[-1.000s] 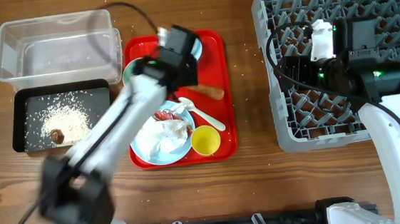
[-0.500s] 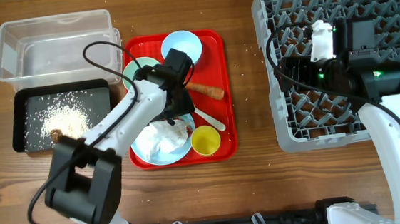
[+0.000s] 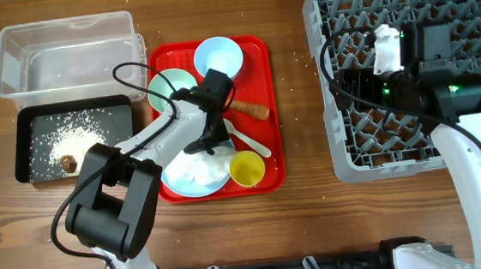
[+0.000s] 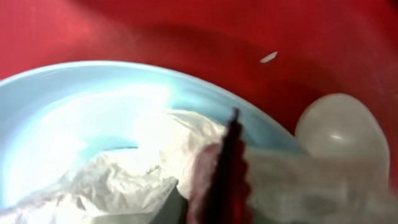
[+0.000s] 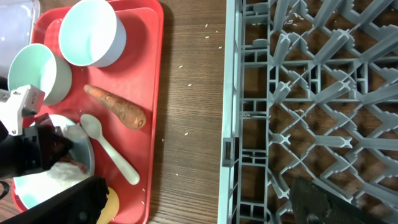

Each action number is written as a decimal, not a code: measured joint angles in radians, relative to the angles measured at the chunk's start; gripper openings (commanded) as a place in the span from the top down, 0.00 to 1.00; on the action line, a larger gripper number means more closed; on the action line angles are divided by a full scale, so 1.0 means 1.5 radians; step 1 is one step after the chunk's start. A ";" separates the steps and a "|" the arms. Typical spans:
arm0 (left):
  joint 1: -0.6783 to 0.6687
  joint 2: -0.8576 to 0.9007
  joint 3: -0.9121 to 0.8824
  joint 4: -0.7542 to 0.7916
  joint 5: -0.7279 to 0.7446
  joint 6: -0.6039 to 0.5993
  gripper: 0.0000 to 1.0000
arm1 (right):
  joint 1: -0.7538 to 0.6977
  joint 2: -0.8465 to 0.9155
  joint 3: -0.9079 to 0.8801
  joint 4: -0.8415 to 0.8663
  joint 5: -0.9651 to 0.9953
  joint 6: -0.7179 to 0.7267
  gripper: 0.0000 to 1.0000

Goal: Sort waste into correct bins and load items into the dishwasher rack
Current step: 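Grasp the tissue and wrapper and drop them into the clear bin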

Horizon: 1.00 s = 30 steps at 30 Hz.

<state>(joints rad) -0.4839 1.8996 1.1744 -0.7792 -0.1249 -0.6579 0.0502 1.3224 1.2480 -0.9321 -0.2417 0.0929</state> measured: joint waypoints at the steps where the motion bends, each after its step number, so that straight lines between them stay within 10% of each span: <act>1: 0.001 -0.001 0.000 -0.002 -0.001 0.000 0.96 | 0.000 0.000 0.000 0.000 0.000 0.000 0.04; 15: 0.117 -0.195 0.248 -0.188 -0.003 0.106 0.96 | 0.000 0.000 0.000 -0.001 0.000 0.000 0.04; 30: 0.391 -0.040 0.246 0.319 -0.034 0.230 0.96 | 0.000 0.001 0.000 0.009 0.000 0.000 0.04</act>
<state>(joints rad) 0.1032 1.8400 1.5433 -0.3008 -0.1753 -0.3130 0.0502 1.3235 1.2480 -0.9192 -0.2417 0.0933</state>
